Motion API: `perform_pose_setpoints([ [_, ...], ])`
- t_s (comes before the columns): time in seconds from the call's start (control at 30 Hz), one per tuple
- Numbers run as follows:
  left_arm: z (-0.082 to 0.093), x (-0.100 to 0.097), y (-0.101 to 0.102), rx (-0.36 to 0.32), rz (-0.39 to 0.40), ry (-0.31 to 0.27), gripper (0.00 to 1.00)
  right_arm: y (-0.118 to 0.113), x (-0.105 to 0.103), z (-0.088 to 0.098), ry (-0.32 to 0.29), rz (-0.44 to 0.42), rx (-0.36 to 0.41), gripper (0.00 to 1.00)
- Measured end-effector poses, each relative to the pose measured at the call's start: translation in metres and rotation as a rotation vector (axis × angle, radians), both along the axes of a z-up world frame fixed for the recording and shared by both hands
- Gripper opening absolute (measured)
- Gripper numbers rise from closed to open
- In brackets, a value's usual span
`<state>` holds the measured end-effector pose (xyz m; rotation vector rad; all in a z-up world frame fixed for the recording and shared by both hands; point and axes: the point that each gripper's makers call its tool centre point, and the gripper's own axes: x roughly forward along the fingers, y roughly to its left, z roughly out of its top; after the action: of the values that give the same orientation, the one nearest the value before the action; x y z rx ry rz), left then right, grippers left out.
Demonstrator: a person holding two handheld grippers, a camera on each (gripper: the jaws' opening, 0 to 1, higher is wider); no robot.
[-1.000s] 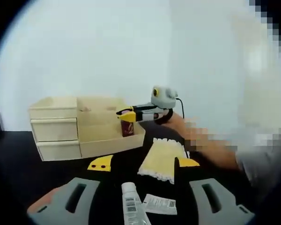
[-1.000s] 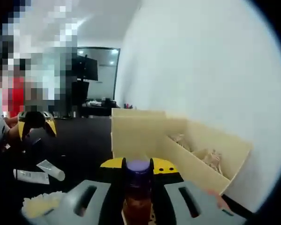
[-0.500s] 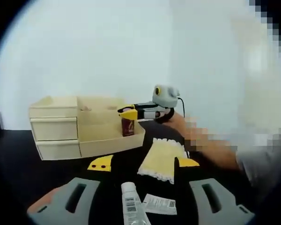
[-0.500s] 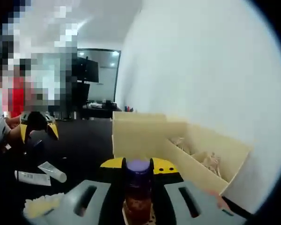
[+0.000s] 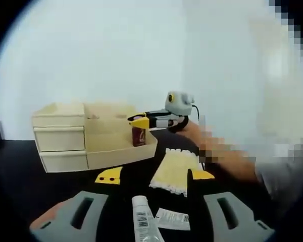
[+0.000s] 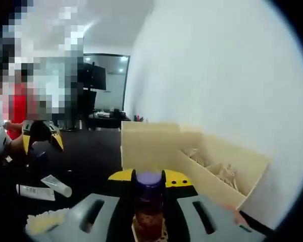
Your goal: Open the drawer, pick up the cosmetic bottles from the table one by one, place them into the drawer, release the gripper, close the drawer, and move the gripper away
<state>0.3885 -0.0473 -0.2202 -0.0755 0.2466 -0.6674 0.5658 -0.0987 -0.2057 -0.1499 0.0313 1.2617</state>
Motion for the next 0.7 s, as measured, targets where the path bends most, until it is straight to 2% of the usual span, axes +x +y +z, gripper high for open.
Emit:
perform_pose_setpoints([
  [0.13, -0.0009, 0.001, -0.0012, 0.003, -0.003, -0.003, 0.44, 0.0005, 0.0012, -0.0039, -0.003, -0.002, -0.022, 0.17],
  [0.7, -0.0029, -0.0001, 0.0027, 0.012, 0.004, -0.001, 0.43, 0.0009, -0.0012, -0.0015, -0.006, 0.001, -0.015, 0.17],
])
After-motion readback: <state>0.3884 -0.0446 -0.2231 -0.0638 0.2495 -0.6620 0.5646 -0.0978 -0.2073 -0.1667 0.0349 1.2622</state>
